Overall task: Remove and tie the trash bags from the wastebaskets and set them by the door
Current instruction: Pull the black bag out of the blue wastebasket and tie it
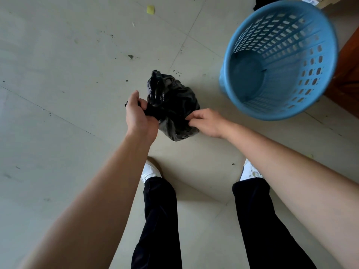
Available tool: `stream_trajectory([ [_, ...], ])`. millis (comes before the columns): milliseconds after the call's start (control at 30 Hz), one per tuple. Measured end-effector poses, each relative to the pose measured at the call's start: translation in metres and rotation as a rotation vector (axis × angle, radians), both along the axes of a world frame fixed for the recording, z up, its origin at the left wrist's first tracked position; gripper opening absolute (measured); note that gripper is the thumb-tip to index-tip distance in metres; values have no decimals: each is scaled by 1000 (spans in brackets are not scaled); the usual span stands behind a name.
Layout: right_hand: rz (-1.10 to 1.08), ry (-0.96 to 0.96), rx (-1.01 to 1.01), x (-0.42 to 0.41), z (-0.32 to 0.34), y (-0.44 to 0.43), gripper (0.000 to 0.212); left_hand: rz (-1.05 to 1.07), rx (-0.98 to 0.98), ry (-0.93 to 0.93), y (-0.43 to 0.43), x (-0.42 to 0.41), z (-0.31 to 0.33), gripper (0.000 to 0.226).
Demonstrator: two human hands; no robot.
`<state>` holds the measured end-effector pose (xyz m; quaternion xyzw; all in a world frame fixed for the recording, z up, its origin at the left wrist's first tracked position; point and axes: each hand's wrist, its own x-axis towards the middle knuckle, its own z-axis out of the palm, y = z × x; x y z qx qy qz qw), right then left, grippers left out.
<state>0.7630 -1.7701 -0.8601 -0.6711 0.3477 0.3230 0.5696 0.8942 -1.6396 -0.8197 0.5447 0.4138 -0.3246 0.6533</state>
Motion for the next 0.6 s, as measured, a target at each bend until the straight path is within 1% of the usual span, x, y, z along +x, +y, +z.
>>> stream_trajectory([
  [100, -94, 22, 79, 1, -6, 0, 18, -65, 13, -60, 2, 4, 7, 56],
  [167, -96, 43, 98, -1, -10, -1, 16, -122, 38, -96, 0, 7, 12, 59],
  [233, -104, 36, 90, -3, -11, -1, 18, -185, 18, -109, 0, 11, 13, 55],
  [300, -232, -27, 86, -1, -6, -1, 21, -317, -15, -110, 2, 13, 12, 52],
  [333, -323, -51, 90, 3, 1, -2, 24, -409, -18, -115, 4, 14, 11, 52],
  [400, -467, -49, 118, 13, 13, -6, 39, -622, 12, -140, 4, 12, 9, 53],
  [467, -480, -29, 184, 23, 20, -8, 55, -769, 34, -170, 2, 7, 9, 54],
  [500, -457, -34, 195, 27, 23, -7, 58, -800, 45, -181, 0, 4, 9, 54],
  [533, -448, -47, 184, 32, 25, -3, 55, -810, 65, -185, -2, 0, 10, 54],
  [600, -484, -78, 109, 38, 22, 4, 38, -754, 192, -205, -6, -5, 11, 54],
])
